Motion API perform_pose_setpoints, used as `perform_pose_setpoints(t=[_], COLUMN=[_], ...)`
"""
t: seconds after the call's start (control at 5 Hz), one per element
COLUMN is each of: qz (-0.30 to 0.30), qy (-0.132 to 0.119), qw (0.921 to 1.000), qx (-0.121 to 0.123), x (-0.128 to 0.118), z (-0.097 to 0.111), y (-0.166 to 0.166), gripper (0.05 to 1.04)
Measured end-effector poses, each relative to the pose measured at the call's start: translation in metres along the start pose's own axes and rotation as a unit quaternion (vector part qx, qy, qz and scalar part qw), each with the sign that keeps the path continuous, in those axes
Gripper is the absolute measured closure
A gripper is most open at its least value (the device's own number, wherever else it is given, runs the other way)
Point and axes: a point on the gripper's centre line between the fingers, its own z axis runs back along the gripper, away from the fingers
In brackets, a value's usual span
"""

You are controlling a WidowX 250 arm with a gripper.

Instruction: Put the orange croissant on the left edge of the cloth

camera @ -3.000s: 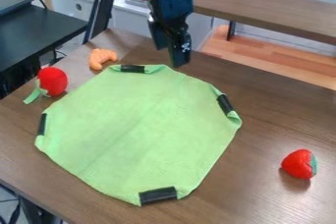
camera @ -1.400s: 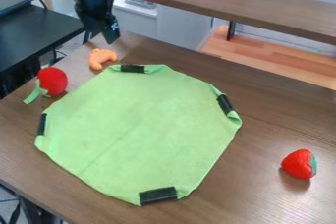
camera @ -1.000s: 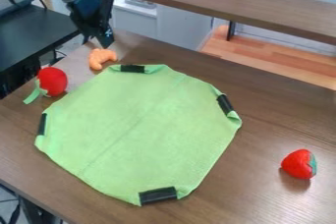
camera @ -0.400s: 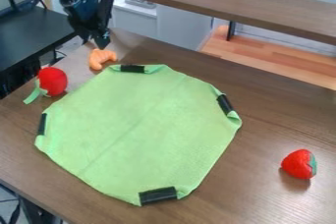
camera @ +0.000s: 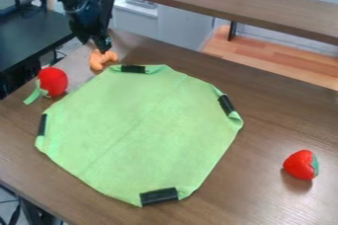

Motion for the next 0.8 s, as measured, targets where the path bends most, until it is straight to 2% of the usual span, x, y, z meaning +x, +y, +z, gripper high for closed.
perform_pose_setpoints(t=[0.4,0.6,0.8], qz=[-0.010,-0.012,-0.015], qy=[0.014,0.031,0.032], qw=[0.9998,0.9994,0.9991], qx=[0.006,0.009,0.022], x=[0.006,0.005,0.011], z=[-0.020,-0.030,-0.028], y=[-0.008,-0.011,-0.011], gripper=[0.083,0.083,0.083])
